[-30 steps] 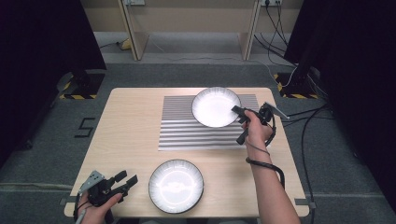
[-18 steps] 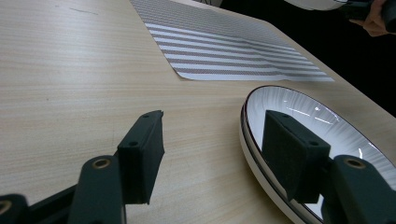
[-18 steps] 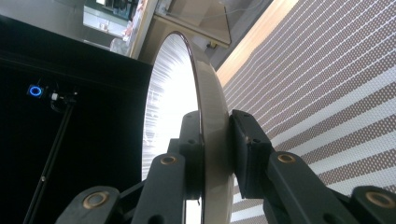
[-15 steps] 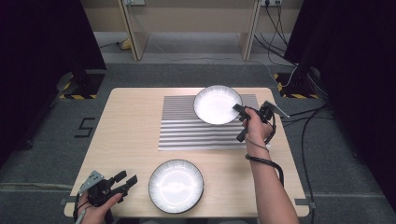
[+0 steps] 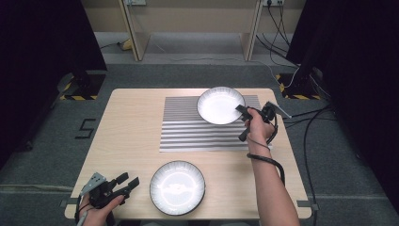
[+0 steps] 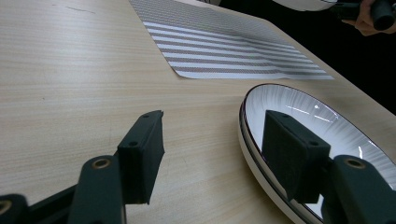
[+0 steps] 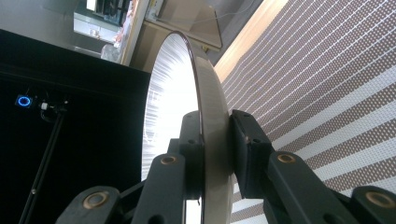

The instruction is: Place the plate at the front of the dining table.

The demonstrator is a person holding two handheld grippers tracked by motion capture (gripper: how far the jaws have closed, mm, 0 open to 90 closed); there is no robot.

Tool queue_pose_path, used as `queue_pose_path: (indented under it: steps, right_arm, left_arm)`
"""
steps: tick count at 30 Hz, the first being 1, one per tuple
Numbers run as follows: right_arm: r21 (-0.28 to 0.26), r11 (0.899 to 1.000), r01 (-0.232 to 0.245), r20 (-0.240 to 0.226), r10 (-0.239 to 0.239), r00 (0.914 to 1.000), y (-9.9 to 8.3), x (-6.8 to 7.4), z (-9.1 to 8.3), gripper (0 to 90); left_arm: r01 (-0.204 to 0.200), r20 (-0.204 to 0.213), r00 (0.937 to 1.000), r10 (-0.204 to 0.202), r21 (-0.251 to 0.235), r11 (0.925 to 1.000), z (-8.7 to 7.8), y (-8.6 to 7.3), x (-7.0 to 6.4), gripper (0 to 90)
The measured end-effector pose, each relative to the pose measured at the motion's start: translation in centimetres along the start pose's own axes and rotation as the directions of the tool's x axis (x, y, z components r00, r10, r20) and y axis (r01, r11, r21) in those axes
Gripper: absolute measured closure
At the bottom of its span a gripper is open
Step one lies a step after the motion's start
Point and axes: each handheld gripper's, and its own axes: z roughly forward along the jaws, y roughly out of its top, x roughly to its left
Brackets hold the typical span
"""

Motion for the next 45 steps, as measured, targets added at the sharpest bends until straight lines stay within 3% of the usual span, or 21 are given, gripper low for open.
queue_pose_path:
  steps: [12, 45]
  right_arm:
    - [-0.016, 1.000, -0.013, 0.013, 0.013, 0.9998, 0.7, 0.2, 0.5, 75.4]
    - [-0.036, 0.998, -0.059, 0.040, 0.061, 0.9973, 1.6, -1.1, 2.4, 75.3]
  left_arm:
    - [-0.006, 0.002, 1.0000, 0.006, 0.003, 1.0000, 0.1, 0.0, 0.0, 38.2]
    - [-0.007, -0.001, 1.0000, 0.007, -0.001, 1.0000, 0.0, 0.1, 0.3, 38.2]
